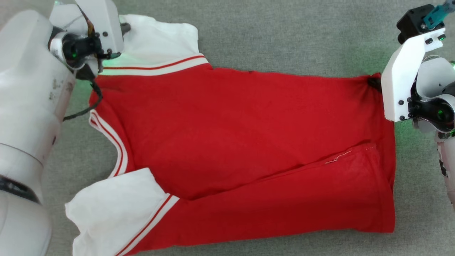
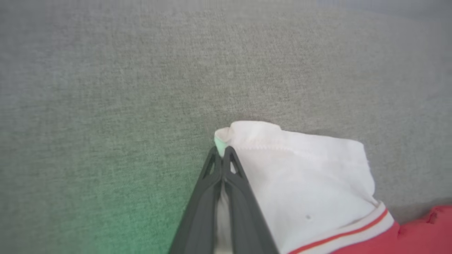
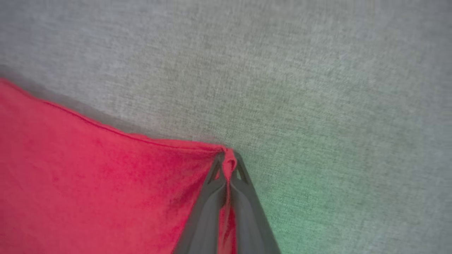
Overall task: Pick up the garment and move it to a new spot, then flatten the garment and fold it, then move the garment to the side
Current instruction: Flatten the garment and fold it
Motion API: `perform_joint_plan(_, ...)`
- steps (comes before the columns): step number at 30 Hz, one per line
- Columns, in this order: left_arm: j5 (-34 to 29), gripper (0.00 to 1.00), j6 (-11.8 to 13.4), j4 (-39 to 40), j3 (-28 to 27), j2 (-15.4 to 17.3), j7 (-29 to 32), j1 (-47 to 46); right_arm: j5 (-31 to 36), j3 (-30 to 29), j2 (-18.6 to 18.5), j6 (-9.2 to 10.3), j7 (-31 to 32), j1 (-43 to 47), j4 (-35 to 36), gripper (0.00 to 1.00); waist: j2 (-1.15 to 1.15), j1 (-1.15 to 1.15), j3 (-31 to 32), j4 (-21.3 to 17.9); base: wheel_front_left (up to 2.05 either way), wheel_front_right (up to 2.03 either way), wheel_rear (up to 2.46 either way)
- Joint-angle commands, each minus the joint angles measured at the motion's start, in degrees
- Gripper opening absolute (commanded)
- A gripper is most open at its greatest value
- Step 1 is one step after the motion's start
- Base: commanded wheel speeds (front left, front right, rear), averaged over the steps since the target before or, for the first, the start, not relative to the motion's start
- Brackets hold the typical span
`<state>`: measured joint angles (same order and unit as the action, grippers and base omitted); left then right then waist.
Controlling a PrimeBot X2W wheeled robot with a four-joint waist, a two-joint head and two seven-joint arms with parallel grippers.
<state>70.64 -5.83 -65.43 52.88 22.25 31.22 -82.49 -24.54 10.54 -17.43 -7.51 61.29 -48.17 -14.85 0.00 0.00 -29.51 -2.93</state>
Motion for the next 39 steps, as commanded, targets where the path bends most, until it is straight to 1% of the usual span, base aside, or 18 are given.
perform_joint_plan(1, 0.3, 0.00, -0.4, 0.0, -0.4, 0.0, -0.4, -0.5, 0.3, 0.3, -0.2, 0.05, -0.7, 0.1, -0.8, 0.00, 0.00, 0.00, 1.0, 0.6, 0.00, 0.00, 0.00)
perform_joint_plan(4, 0.8, 0.00, -0.8, 0.0, -0.8, 0.0, -1.0, -1.0, 0.3, 0.0, -0.8, 0.05, -3.4, -0.1, -0.9, 0.00, 0.00, 0.00, 2.7, 1.4, 0.00, 0.00, 0.00)
perform_joint_plan(7, 1.5, 0.00, -1.1, 0.0, -1.1, 0.2, -0.2, -1.1, -0.1, 0.0, -1.4, 0.05, -5.5, 0.9, -0.9, 0.00, 0.00, 0.00, 4.7, 2.4, 0.00, 0.00, 0.00)
perform_joint_plan(15, 2.6, 0.00, -1.6, 2.4, -0.6, 1.5, 3.0, 0.9, -2.5, 1.2, -5.4, 0.05, -8.8, 6.1, 1.7, 0.00, 0.00, 0.00, 10.8, 5.6, 0.00, 0.00, 0.00)
perform_joint_plan(21, 3.1, 0.00, -1.6, 8.4, 0.3, 3.3, 5.8, 4.8, -5.2, 2.1, -8.8, 0.05, -8.6, 12.5, 5.4, 0.00, 0.00, 0.00, 15.2, 7.7, 0.00, 0.00, 0.00)
perform_joint_plan(24, 2.9, 0.00, -1.5, 13.0, 1.1, 5.4, 7.0, 7.9, -6.4, 2.1, -9.9, 0.05, -8.2, 16.2, 7.7, 0.00, 0.00, 0.00, 17.0, 8.3, 0.00, 0.00, 0.00)
perform_joint_plan(26, 3.7, 0.00, -0.6, 16.9, 1.4, 6.8, 8.2, 10.8, -7.1, 2.1, -10.7, 0.05, -7.5, 18.8, 9.3, 0.00, 0.00, 0.00, 17.8, 8.6, 0.00, 0.00, 0.00)
perform_joint_plan(28, 4.1, 0.00, 0.8, 22.1, 1.8, 8.6, 9.0, 13.8, -7.9, 1.6, -11.2, 0.05, -6.9, 21.3, 10.7, 0.00, 0.00, 0.00, 18.4, 8.8, 0.00, 0.00, 0.00)
perform_joint_plan(31, 4.9, 0.00, 4.8, 32.0, 2.2, 12.6, 9.9, 19.4, -8.8, 0.7, -11.9, 0.05, -5.9, 25.1, 12.7, 0.00, 0.00, 0.00, 19.0, 9.1, 0.00, 0.00, 0.00)
perform_joint_plan(36, 6.5, 0.00, 14.2, 51.4, 3.2, 20.2, 11.0, 29.5, -9.3, -1.2, -12.3, 0.05, -4.1, 31.3, 15.0, 0.00, 0.00, 0.00, 19.1, 9.3, 0.00, 0.00, 0.00)
perform_joint_plan(39, 7.6, 0.00, 19.2, 60.5, 3.5, 23.7, 10.7, 35.0, -9.0, -2.1, -12.1, 0.05, -3.6, 33.9, 15.6, 0.00, 0.00, 0.00, 19.0, 9.2, 0.00, 0.00, 0.00)
